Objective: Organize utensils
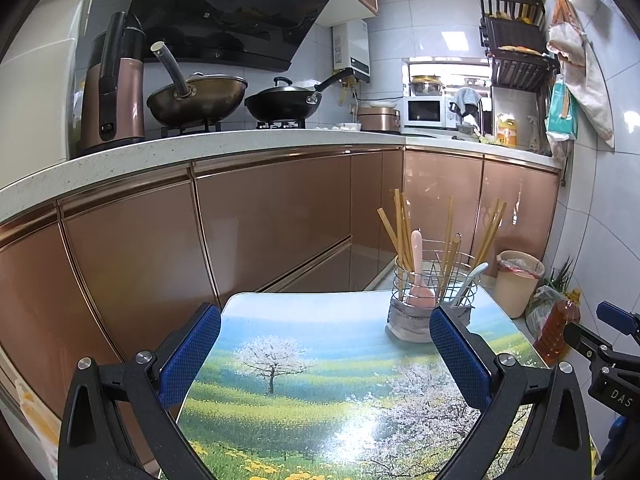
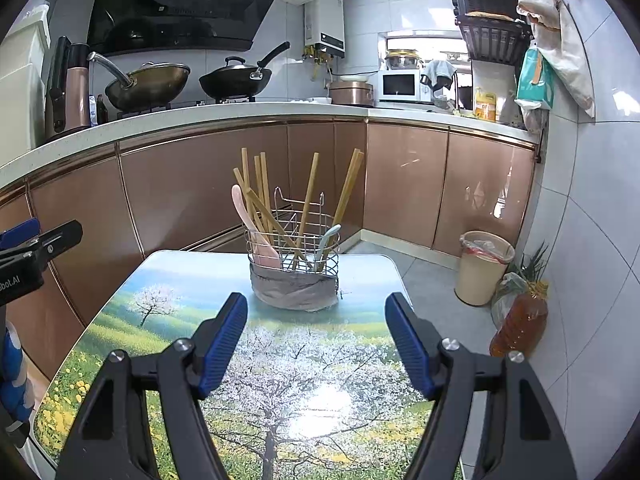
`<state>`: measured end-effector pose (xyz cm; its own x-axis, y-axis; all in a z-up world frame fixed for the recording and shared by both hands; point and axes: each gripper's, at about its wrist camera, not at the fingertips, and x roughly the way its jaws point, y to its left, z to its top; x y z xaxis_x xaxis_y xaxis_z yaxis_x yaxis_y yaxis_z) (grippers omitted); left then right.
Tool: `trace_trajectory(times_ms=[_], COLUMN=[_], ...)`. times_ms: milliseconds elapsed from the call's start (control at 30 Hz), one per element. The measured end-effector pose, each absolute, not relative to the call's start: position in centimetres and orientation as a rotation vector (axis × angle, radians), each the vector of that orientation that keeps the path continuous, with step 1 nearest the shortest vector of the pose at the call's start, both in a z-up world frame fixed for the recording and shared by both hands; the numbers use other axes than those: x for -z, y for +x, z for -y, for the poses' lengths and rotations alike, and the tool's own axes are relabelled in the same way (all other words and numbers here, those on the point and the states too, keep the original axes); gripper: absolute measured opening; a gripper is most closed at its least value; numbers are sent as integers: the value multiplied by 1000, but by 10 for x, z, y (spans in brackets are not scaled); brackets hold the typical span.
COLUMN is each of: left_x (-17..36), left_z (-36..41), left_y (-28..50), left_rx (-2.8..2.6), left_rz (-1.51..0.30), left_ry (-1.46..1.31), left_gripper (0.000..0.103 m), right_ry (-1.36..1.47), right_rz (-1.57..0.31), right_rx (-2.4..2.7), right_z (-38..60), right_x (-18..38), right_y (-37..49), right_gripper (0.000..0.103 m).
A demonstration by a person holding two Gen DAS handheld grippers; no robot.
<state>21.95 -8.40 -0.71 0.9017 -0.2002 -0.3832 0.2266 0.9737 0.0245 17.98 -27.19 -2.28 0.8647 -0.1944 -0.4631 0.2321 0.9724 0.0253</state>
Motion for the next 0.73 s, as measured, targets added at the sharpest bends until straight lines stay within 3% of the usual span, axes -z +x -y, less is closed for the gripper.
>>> trace_trajectory(times_ms=[733], left_x=[0], left_z=[74], left_y=[212], left_rx=[183], left_rz=[-361], left_ry=[52], left_gripper=[103], right_ry=[25], right_rz=[-409], right_rx=[209], right_z=[260], right_x=[7], right_y=[172], right_gripper=[70])
